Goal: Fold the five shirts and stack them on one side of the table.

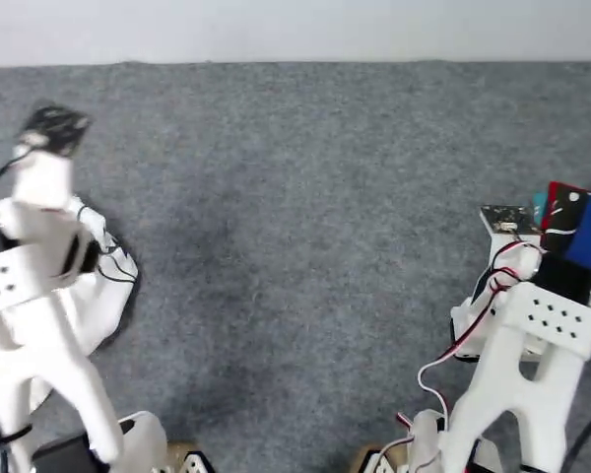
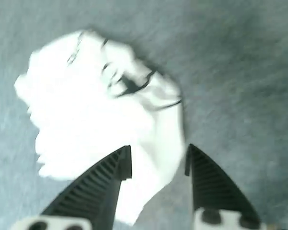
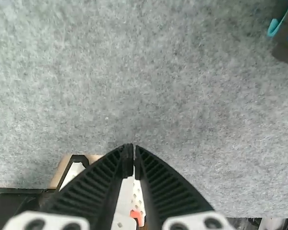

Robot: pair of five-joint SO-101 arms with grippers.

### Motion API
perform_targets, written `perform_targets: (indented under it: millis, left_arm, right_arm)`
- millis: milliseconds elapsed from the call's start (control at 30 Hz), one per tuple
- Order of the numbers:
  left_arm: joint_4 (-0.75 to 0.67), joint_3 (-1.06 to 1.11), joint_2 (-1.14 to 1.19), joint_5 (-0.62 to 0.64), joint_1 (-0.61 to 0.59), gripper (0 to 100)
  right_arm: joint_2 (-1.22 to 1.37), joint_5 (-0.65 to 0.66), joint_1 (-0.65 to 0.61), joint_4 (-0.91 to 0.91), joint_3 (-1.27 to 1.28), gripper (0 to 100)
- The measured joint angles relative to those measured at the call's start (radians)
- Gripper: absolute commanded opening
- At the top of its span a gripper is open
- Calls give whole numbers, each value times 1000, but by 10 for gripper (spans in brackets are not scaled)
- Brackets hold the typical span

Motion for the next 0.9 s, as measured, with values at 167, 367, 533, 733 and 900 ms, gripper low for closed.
perform_targets:
  millis: [167, 367, 533, 733, 900]
  left_arm:
    - [-78, 137, 0, -94, -157, 204]
    - [-330, 417, 0, -103, -187, 201]
    - [-574, 669, 0, -91, -184, 165]
    - [-565, 660, 0, -52, -114, 13]
    - [-327, 400, -37, 37, -17, 13]
  right_arm:
    - [0, 0, 0, 0, 0, 9]
    - [0, 0, 0, 0, 0, 9]
    - [0, 0, 0, 0, 0, 9]
    - [-5, 0, 0, 0, 0, 9]
    - [-87, 0, 0, 0, 0, 9]
